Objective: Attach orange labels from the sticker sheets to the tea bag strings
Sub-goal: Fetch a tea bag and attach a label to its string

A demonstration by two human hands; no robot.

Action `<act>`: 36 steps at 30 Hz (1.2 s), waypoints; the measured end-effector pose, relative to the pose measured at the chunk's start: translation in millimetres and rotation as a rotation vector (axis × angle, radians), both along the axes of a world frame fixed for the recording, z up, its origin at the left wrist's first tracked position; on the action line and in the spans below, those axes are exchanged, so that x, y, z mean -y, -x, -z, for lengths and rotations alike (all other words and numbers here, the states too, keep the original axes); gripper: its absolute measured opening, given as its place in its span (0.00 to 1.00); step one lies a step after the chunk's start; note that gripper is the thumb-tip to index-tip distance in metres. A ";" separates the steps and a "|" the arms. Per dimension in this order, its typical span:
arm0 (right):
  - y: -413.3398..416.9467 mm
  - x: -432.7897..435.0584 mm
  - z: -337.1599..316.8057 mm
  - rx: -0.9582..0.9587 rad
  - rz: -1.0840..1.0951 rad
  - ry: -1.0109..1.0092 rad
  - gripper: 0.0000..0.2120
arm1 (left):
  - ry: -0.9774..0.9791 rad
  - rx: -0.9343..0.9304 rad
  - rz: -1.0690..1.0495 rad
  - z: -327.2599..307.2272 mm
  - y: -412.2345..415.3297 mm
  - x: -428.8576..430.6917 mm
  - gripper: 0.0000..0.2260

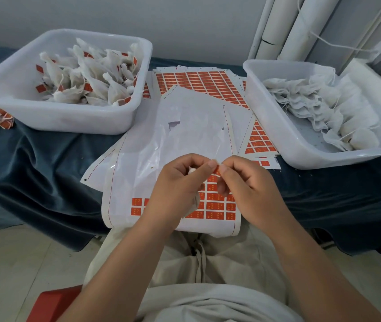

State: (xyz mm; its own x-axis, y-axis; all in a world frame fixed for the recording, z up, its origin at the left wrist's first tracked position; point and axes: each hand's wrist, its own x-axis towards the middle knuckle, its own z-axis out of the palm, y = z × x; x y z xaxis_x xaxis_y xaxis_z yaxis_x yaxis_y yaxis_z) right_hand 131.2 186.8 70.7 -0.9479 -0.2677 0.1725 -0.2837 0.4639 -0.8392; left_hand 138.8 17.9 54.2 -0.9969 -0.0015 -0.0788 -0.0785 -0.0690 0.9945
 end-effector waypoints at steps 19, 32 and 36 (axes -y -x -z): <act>3.9 2.6 3.9 0.097 0.003 0.055 0.18 | 0.268 -0.297 -0.446 -107.0 87.3 125.7 0.05; 18.3 -9.3 5.6 0.133 0.011 0.008 0.19 | 0.542 -0.001 -0.474 -125.2 255.2 201.1 0.06; 19.3 -13.3 2.6 0.145 0.037 -0.026 0.21 | 0.919 -0.040 -0.466 -116.0 238.9 203.2 0.08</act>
